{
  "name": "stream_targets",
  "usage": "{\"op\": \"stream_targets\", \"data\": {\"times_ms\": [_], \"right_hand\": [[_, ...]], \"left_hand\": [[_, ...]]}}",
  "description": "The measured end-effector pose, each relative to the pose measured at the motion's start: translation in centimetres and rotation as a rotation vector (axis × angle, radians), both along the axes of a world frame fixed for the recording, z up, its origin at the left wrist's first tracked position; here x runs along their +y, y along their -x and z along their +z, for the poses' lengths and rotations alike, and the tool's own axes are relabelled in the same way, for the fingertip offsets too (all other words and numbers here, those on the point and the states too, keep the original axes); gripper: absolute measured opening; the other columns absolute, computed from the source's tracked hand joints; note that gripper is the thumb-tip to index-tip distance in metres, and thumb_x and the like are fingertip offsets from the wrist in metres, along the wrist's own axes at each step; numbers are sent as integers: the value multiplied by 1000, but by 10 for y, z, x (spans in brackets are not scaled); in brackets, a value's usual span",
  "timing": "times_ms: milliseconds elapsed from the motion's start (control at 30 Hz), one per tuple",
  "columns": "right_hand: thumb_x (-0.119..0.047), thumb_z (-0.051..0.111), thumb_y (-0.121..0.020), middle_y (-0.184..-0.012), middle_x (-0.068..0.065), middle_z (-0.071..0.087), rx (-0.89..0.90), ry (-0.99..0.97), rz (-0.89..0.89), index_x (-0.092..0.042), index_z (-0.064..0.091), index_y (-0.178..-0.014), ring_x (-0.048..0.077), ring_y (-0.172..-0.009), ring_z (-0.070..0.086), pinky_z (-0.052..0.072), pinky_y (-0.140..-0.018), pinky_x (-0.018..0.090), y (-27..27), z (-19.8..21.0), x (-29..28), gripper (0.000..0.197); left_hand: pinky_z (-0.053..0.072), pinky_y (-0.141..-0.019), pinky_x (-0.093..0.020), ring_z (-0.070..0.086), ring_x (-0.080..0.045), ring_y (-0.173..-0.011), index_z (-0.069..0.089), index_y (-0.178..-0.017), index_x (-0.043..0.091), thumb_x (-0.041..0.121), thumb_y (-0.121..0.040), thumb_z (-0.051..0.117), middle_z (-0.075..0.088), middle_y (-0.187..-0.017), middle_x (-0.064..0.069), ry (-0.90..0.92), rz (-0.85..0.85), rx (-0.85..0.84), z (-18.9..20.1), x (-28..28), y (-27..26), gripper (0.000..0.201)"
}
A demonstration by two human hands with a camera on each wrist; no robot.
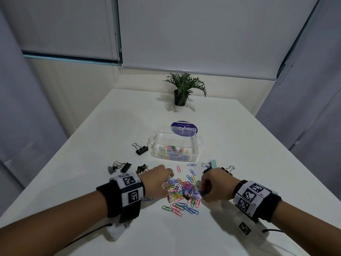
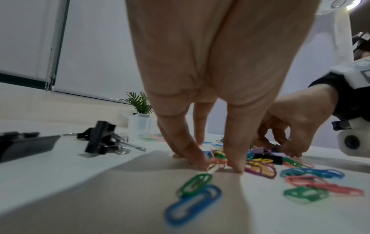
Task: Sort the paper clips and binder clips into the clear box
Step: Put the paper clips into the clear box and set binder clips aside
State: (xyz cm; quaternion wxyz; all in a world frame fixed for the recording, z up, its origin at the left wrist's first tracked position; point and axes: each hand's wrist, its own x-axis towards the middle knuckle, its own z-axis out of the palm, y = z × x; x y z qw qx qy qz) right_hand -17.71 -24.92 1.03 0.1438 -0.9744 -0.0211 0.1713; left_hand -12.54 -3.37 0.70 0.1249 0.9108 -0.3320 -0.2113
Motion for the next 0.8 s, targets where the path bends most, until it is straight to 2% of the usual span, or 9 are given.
{"op": "stream_targets", "data": {"times_ms": [100, 167, 233, 400, 533, 600, 700, 733, 800], "right_hand": [[-18, 72, -65, -83, 5, 74, -9, 20, -1, -11, 70, -80, 12, -67, 61, 48, -64, 19, 2, 2, 3, 17], [-19, 73, -65, -79, 4, 73, -7, 24, -5, -16, 68, -74, 12, -65, 60, 50, -66, 22, 1, 4, 5, 11], [-19, 74, -65, -77, 4, 73, 0, 18, -8, -23, 65, -67, 11, -62, 59, 50, -64, 22, -3, 7, 5, 11], [-15, 75, -68, -75, 2, 69, -35, 1, -38, -11, 72, -79, 10, -65, 58, 41, -52, 12, -20, 17, 6, 12], [-10, 74, -69, -78, 7, 73, -166, -131, -126, -10, 73, -76, 10, -60, 61, 44, -51, 9, -49, 31, 7, 7], [-5, 71, -71, -74, 10, 71, -231, -235, -187, -7, 72, -75, 10, -54, 61, 50, -53, 10, -65, 36, 7, 5], [-1, 66, -74, -81, 17, 73, -346, -313, -236, -2, 73, -80, 10, -52, 59, 47, -49, 5, -83, 35, 10, 9], [-1, 66, -74, -85, 16, 73, -378, -312, -239, -3, 73, -81, 13, -56, 59, 47, -52, 7, -88, 34, 11, 10], [-2, 66, -75, -90, 14, 74, -433, -291, -240, -5, 72, -84, 17, -69, 61, 48, -66, 18, -96, 30, 14, 12]], "left_hand": [[42, -87, -27, 52, -23, -110, 47, -129, 20, 24, -80, 68, 44, -120, -8, -20, -62, -2, 1, -11, -1, 54], [39, -81, -25, 53, -23, -107, 55, -120, 16, 21, -81, 68, 49, -114, -9, -9, -75, -13, 2, -16, 0, 42], [35, -76, -23, 54, -25, -106, 58, -114, 10, 16, -84, 65, 56, -115, -12, -13, -86, -36, 4, -21, -1, 31], [34, -74, -26, 54, -28, -100, 58, -113, 4, 15, -89, 58, 61, -115, -16, -71, -93, -58, 6, -26, -6, 26], [38, -74, -26, 58, -28, -103, 62, -107, 2, 14, -89, 58, 63, -115, -16, -46, -58, -34, 6, -25, -14, 22], [40, -69, -22, 60, -25, -93, 64, -105, 0, 11, -88, 57, 67, -112, -16, -19, -33, -11, 7, -24, -21, 21], [43, -57, -13, 55, -10, -61, 65, -102, 0, 10, -90, 56, 71, -102, -16, 67, 28, 37, 8, -20, -35, 18], [43, -53, -8, 54, -3, -54, 66, -101, 1, 11, -91, 55, 72, -94, -14, 108, 57, 41, 8, -18, -40, 18], [41, -50, -4, 53, 6, -44, 66, -99, 3, 15, -91, 56, 67, -70, -1, 194, 126, 40, 11, -18, -52, 17]]}}
